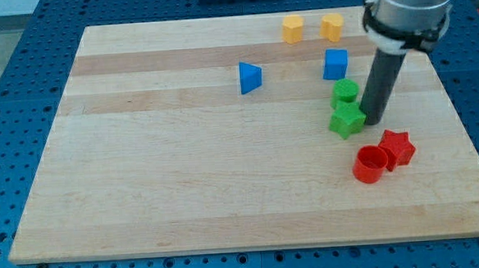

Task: Separate the red blocks

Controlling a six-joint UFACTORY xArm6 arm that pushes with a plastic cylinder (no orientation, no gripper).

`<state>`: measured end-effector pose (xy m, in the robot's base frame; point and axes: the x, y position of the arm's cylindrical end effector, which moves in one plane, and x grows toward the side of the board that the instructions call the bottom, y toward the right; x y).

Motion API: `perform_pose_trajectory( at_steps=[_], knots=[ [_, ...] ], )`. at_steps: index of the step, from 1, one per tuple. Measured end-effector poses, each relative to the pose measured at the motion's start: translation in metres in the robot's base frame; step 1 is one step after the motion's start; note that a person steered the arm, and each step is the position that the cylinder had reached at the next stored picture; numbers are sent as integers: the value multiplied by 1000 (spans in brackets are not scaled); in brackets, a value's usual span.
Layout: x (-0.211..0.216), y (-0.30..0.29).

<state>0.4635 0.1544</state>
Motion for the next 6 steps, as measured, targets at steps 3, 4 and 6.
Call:
perform_pose_trajectory(
  at_steps=[3, 4, 6],
  knots=[
    [9, 70],
    [31, 112],
    [83, -12]
  ],
)
